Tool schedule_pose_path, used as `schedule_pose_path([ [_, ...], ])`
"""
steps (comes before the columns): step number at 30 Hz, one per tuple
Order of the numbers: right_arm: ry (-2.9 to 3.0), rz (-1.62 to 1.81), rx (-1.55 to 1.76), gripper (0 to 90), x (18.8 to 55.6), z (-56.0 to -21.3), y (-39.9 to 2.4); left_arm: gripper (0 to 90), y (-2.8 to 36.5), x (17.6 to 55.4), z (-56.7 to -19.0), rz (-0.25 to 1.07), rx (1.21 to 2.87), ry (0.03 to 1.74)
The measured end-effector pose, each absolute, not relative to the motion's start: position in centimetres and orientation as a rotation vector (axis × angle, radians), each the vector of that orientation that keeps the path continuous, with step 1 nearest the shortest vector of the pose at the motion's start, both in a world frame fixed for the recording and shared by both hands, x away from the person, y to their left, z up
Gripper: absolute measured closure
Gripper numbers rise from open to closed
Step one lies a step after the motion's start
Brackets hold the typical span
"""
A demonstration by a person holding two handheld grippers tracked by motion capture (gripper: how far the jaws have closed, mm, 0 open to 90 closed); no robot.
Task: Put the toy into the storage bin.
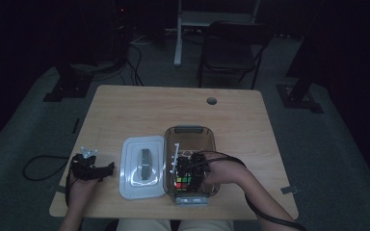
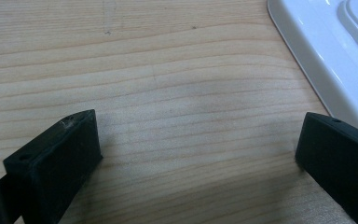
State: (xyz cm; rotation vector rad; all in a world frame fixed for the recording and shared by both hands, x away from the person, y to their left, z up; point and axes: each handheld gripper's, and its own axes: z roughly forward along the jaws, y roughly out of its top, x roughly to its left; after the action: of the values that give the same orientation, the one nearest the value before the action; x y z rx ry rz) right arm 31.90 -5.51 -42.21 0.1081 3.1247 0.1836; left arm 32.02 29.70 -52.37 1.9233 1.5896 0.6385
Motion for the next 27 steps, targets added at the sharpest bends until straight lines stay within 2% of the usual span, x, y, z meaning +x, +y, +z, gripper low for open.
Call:
schedule_pose_path([
  [27, 3.145, 0.315, 0.18, 31.6, 32.15, -41.5, -6.44, 0.6, 29.7, 32.01, -52.37, 0.638, 1.923, 1.589],
])
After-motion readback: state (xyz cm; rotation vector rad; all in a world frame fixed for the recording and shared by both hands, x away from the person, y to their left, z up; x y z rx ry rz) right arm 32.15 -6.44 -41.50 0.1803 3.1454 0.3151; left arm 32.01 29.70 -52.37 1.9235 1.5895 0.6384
